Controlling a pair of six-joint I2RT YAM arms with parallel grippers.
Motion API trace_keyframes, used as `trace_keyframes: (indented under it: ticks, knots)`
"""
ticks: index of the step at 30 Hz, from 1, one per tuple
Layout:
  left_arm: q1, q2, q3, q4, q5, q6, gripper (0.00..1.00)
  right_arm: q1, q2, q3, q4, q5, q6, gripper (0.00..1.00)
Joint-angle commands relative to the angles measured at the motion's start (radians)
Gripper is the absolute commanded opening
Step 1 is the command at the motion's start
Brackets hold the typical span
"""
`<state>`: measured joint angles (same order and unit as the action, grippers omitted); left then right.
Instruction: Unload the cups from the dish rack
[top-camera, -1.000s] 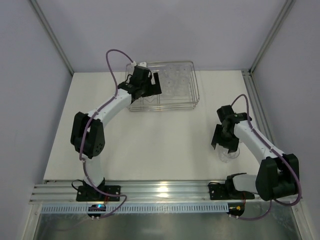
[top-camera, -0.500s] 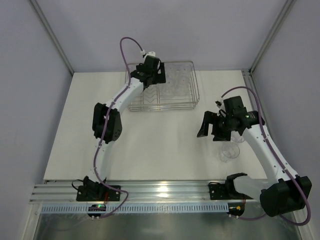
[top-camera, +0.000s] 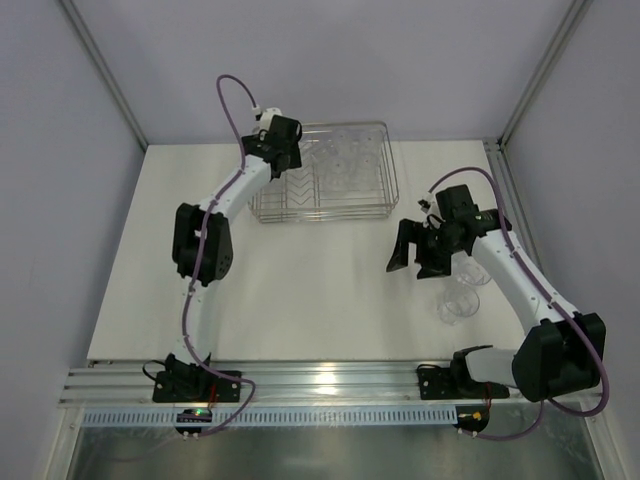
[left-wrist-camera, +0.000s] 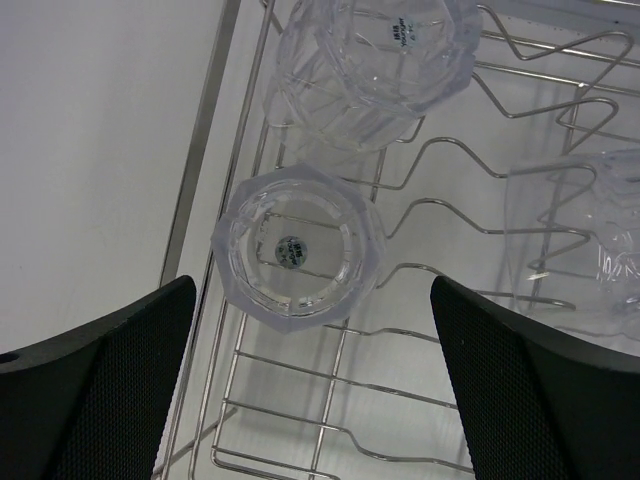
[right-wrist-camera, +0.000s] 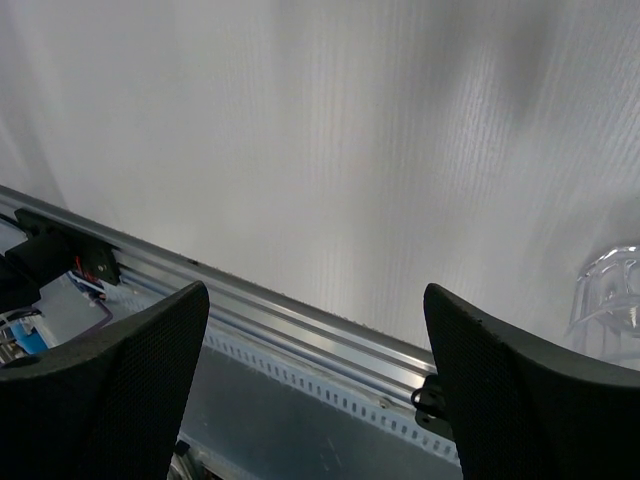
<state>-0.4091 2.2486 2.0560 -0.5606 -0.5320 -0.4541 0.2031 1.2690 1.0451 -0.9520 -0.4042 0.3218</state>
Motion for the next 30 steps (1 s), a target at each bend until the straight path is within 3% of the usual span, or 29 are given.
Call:
trace_keyframes:
  ticks: [1, 19, 30]
  knots:
    - [0.026, -0.034, 0.006, 0.013, -0.031, -0.02, 1.0, 0.009, 0.009, 0.05, 0.03, -0.015, -0.016, 0.9]
    - [0.084, 0.115, 0.113, 0.048, 0.132, -0.046, 0.99, 0.022, 0.073, 0.098, 0.035, -0.007, -0.015, 0.9]
    - [0.059, -0.046, -0.014, 0.082, -0.039, 0.011, 1.0, 0.028, 0.118, 0.084, 0.071, -0.03, -0.017, 0.9]
